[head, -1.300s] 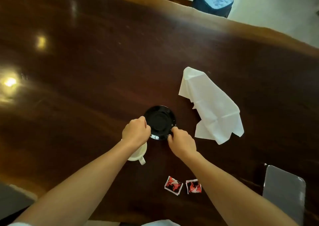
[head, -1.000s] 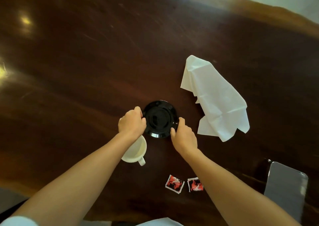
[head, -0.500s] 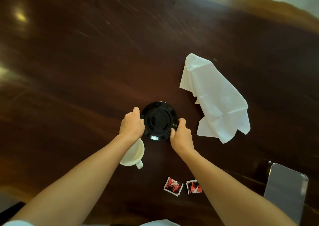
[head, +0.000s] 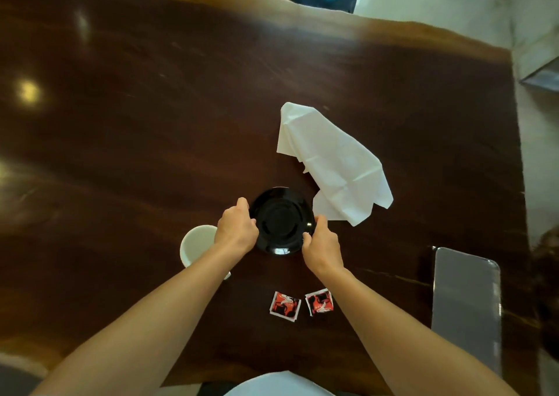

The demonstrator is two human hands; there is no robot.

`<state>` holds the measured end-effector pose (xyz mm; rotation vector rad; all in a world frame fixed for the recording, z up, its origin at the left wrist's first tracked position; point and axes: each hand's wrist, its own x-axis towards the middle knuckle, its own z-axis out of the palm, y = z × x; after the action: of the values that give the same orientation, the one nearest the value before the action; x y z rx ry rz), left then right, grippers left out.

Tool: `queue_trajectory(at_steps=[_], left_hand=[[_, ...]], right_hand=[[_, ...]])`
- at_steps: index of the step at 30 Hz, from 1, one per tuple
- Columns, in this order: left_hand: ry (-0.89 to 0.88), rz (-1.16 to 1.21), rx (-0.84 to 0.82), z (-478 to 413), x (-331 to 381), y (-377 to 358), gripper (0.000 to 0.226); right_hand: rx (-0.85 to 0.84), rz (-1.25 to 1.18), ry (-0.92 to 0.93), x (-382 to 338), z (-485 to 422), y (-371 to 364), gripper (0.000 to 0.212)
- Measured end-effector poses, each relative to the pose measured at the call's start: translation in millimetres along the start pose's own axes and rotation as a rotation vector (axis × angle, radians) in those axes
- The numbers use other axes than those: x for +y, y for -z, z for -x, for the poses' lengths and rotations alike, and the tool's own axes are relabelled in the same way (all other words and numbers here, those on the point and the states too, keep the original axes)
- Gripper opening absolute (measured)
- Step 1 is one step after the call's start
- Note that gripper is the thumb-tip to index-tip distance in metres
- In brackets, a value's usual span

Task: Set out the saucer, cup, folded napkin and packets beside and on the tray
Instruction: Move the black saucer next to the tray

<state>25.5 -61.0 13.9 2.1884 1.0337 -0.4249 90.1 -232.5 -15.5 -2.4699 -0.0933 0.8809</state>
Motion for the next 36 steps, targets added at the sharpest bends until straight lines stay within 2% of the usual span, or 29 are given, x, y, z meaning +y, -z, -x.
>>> queue_trajectory(at_steps=[10, 25, 36], left_hand=[[-0.050, -0.006, -0.046, 85.1, 53.9, -58.5, 0.018], [-0.046, -0.041, -0.077, 176.6, 157.8, -192.3, 0.016], [0.009, -0.029, -0.064, 198.5, 175.0, -240.9, 0.016]], right_hand=[[0.063, -0.026, 0.010, 92.9, 55.2, 56.1, 0.036], [0.103, -0.031, -0.008, 256.3, 87.5, 153.3, 0.043], [0.062, -0.017, -0.003, 309.3, 86.5, 166.7, 0.027]])
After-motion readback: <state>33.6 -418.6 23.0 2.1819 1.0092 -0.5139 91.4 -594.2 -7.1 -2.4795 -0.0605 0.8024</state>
